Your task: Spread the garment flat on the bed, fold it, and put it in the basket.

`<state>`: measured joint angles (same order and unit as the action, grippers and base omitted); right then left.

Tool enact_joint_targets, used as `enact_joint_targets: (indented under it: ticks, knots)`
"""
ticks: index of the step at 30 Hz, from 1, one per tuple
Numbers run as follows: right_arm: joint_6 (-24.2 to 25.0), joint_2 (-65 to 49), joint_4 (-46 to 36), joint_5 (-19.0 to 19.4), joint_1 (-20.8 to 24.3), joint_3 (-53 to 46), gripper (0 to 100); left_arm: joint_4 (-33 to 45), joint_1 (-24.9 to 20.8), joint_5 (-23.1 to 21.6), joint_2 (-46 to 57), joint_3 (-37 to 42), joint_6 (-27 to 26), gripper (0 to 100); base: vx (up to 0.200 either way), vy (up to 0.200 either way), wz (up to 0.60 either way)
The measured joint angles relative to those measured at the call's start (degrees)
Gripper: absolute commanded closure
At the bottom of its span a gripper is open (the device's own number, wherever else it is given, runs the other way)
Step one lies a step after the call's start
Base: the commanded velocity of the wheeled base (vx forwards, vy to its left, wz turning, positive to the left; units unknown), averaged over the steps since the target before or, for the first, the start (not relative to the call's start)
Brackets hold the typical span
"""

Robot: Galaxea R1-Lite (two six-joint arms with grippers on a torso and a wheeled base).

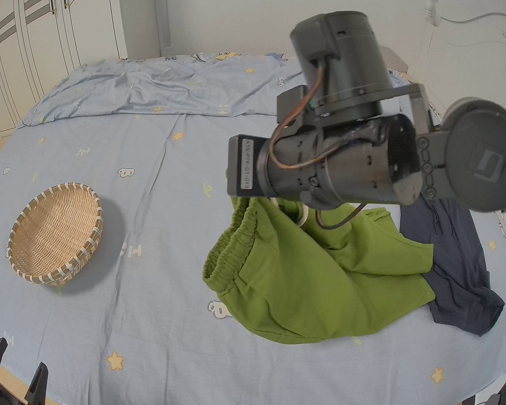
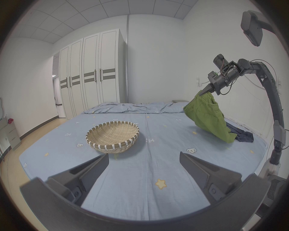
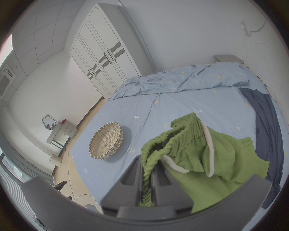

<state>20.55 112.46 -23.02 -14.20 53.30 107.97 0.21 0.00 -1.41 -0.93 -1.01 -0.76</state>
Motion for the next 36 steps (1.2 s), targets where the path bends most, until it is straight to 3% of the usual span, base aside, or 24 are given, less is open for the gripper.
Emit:
enact_joint_targets:
  ticks: [3, 4, 17, 27, 31, 36]
  knots:
    - [0.2, 1.9, 0.0, -0.1, 0.4, 0.7, 100, 0.0, 0.0, 0.0, 0.0, 0.0, 0.0, 0, 0.0, 0.0, 0.0]
    - [0.2, 2.5, 0.0, -0.1, 0.5, 0.8, 0, 0.0, 0.0, 0.0, 0.0, 0.0, 0.0, 0, 0.0, 0.0, 0.0]
    - [0.3, 8.5, 0.1, -0.1, 0.9, 1.6, 0, 0.0, 0.0, 0.0, 0.0, 0.0, 0.0, 0, 0.0, 0.0, 0.0]
    - [2.6, 6.2, -1.6, 1.8, -0.7, -1.0, 0, 0.1, -0.1, -0.4, 0.0, -1.3, 1.5, 0, 0.0, 0.0, 0.0]
    - [3.6, 2.2, -2.0, 7.1, -3.1, -4.3, 0, 3.1, -1.1, -2.1, -1.0, -8.0, 5.4, 0, 0.0, 0.0, 0.0]
    - [6.1, -6.9, -1.0, 19.8, -11.2, -12.5, 0, 8.9, -4.6, -7.9, -6.3, -18.7, 10.0, 0, 0.0, 0.0, 0.0]
